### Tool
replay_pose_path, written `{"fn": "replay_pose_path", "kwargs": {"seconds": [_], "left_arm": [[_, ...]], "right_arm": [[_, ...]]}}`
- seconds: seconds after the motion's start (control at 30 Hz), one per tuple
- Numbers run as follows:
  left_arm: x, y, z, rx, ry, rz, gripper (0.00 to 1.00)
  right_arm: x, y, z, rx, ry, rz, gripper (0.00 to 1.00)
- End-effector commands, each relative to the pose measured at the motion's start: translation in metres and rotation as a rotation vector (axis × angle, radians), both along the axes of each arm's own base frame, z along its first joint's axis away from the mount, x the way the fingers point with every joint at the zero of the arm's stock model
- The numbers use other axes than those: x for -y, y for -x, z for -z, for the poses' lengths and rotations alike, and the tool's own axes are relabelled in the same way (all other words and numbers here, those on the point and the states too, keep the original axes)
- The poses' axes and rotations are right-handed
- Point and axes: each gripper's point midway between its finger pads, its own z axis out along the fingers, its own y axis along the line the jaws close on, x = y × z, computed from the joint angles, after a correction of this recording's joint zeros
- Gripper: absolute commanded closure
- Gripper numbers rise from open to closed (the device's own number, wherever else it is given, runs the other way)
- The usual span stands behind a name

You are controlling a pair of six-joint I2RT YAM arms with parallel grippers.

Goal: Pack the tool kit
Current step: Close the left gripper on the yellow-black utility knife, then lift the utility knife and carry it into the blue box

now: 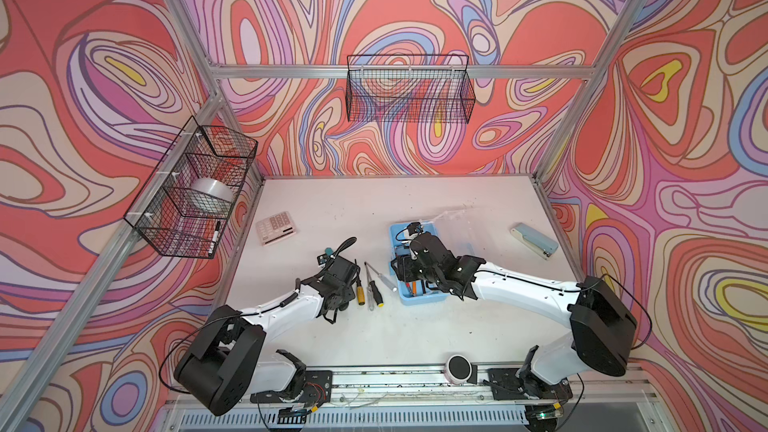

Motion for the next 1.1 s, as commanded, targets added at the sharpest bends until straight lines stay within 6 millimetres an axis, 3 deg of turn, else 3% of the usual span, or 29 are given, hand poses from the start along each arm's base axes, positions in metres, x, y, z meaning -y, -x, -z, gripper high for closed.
{"fn": "replay_pose_path", "kwargs": {"seconds": [0.0,0.3,0.6,0.87,1.07], "left_arm": [[-0.006,0.008,0.000,-0.019,-0.006,-0.003,0.75],[-0.002,0.009,-0.023,0.020,0.048,-0.006,0.80],[0.009,0.002,-0.079,0.148,0.160,0.009,0.82],[0.047,-0.017,-0.117,0.215,0.343,0.079,0.84],[0.083,-0.034,-0.147,0.284,0.415,0.150,0.85]], "right_arm": [[-0.002,-0.001,0.002,-0.002,0.006,0.006,0.38],[-0.001,-0.003,0.003,0.002,0.006,0.018,0.38],[0.000,-0.005,-0.005,0.012,-0.029,0.032,0.38],[0.012,-0.010,-0.021,0.040,-0.069,0.076,0.38],[0.048,-0.019,-0.051,0.104,-0.078,0.162,0.39]]}}
